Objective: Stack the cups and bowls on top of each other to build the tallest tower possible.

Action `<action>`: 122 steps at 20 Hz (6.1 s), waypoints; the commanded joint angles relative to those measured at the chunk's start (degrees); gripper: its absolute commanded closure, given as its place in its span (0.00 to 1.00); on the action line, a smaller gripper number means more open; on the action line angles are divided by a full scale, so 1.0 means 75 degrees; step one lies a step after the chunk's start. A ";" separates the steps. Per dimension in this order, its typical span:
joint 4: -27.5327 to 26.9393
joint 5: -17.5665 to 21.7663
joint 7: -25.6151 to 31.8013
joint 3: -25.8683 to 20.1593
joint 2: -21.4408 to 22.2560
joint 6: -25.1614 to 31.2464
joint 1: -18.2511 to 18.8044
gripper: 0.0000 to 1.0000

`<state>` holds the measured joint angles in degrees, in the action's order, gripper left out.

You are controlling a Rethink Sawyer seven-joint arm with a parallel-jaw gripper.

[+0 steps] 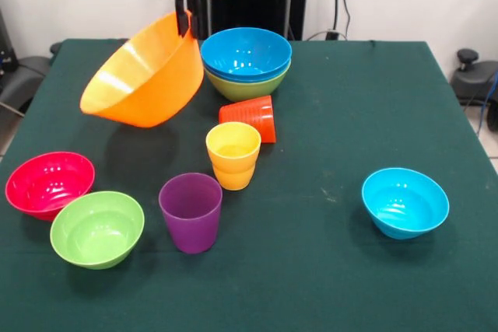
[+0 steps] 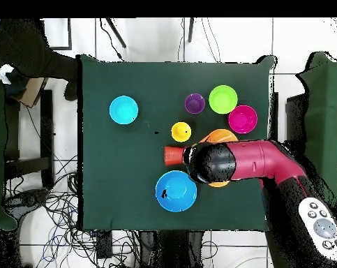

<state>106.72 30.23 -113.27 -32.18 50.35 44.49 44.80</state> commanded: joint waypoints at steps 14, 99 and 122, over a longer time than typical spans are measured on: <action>0.1503 -0.1451 0.0463 -0.0156 0.1685 0.1433 -0.0366 1.00; 0.1238 -0.2106 -0.1703 0.3790 -0.0551 -0.2301 -0.4595 1.00; 0.1182 -0.2280 -0.1408 0.4175 -0.1002 -0.3060 -0.4743 0.00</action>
<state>117.78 14.08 -115.25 -0.66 45.86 26.32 10.11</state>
